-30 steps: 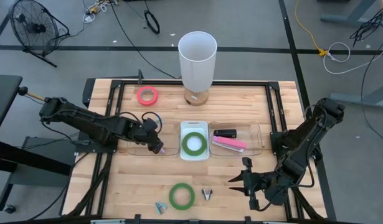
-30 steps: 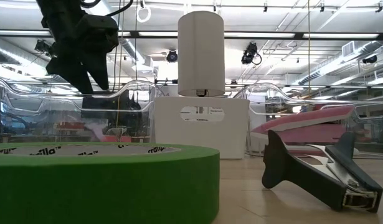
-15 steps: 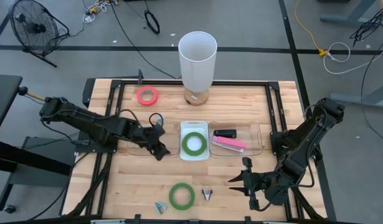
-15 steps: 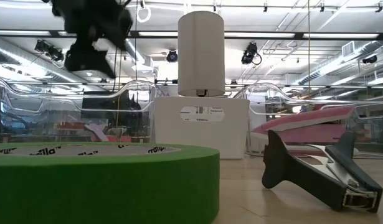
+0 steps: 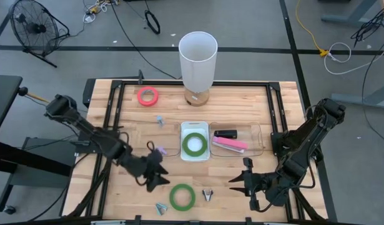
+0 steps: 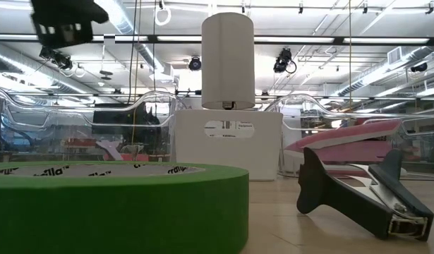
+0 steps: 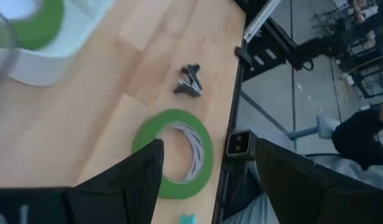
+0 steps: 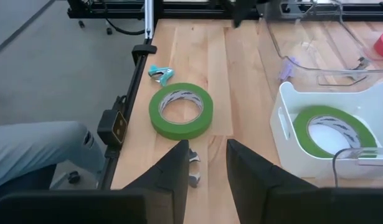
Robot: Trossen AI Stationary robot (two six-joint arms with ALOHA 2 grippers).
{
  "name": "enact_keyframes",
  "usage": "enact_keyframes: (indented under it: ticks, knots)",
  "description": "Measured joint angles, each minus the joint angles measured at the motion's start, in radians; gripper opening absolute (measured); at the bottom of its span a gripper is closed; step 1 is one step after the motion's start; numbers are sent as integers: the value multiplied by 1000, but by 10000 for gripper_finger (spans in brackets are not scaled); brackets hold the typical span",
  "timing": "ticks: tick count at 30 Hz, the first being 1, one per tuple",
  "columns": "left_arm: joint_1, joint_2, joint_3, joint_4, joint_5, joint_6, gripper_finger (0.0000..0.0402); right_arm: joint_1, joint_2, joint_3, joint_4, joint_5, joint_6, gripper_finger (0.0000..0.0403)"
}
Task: Pick and place Stapler, Stapler remover, tape
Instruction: Put the green tape into the white bin
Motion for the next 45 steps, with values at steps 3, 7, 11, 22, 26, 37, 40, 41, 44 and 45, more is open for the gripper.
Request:
enact_keyframes:
  ticks: [3,7,11,22,26,37,40,41,44,45]
  knots:
    - [-48,60,25,11,-38,-26,254,0,0,0,0,8,0,107]
    - [-81,185,129,-51,-52,-52,254,0,0,0,0,9,0,107]
    - [-84,334,292,-239,-17,-84,254,0,0,0,0,10,0,107]
    - [-70,653,664,-626,63,-126,248,0,0,0,1,8,8,107]
    - [-61,712,713,-630,88,-133,242,0,0,0,1,8,8,107]
    - [-42,746,734,-762,117,-204,221,0,0,0,2,8,8,107]
    - [-40,750,734,-764,105,-204,216,0,0,0,2,8,8,107]
    - [-40,753,734,-764,104,-204,214,0,0,0,2,8,8,107]
    - [-40,758,731,-756,102,-204,211,0,0,0,2,8,8,107]
    - [-40,760,730,-748,101,-204,209,0,0,0,2,8,8,107]
